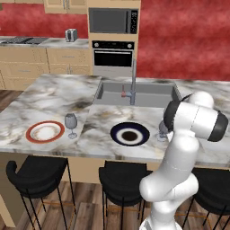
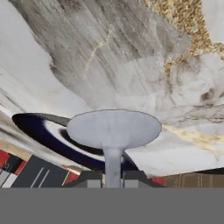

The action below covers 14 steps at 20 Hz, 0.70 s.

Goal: Retrieve the wine glasses from the counter and place one next to each plate.

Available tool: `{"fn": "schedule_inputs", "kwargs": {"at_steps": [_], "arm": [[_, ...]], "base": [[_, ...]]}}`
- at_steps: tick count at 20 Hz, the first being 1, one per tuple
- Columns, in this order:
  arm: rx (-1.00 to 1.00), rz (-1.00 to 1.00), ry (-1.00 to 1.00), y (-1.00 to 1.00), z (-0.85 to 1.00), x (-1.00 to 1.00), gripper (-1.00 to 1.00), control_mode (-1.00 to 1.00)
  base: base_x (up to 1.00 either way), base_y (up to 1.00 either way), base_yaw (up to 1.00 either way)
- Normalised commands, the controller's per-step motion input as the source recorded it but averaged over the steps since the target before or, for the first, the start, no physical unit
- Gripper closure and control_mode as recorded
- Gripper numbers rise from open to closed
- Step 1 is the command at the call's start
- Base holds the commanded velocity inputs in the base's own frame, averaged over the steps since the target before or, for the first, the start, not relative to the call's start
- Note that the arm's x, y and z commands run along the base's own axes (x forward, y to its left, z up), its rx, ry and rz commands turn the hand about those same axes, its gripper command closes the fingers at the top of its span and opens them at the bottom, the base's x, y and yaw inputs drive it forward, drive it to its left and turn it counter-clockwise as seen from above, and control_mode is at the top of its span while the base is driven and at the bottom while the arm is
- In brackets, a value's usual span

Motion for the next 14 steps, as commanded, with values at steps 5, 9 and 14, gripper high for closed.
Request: {"fn": "schedule_inputs", "kwargs": {"at_steps": [5,9,14], "arm": [[0.0,0.0,0.0,0.0,-0.18,0.08,1.0,-1.0],[0.0,0.0,0.0,0.0,-0.13,0.19,1.0,-1.0],[0.0,0.0,0.0,0.0,-0.12,0.27,1.0,-1.0]], "base": [[0.0,0.0,0.0],[0.0,0.0,0.0],[0.0,0.0,0.0]]}}
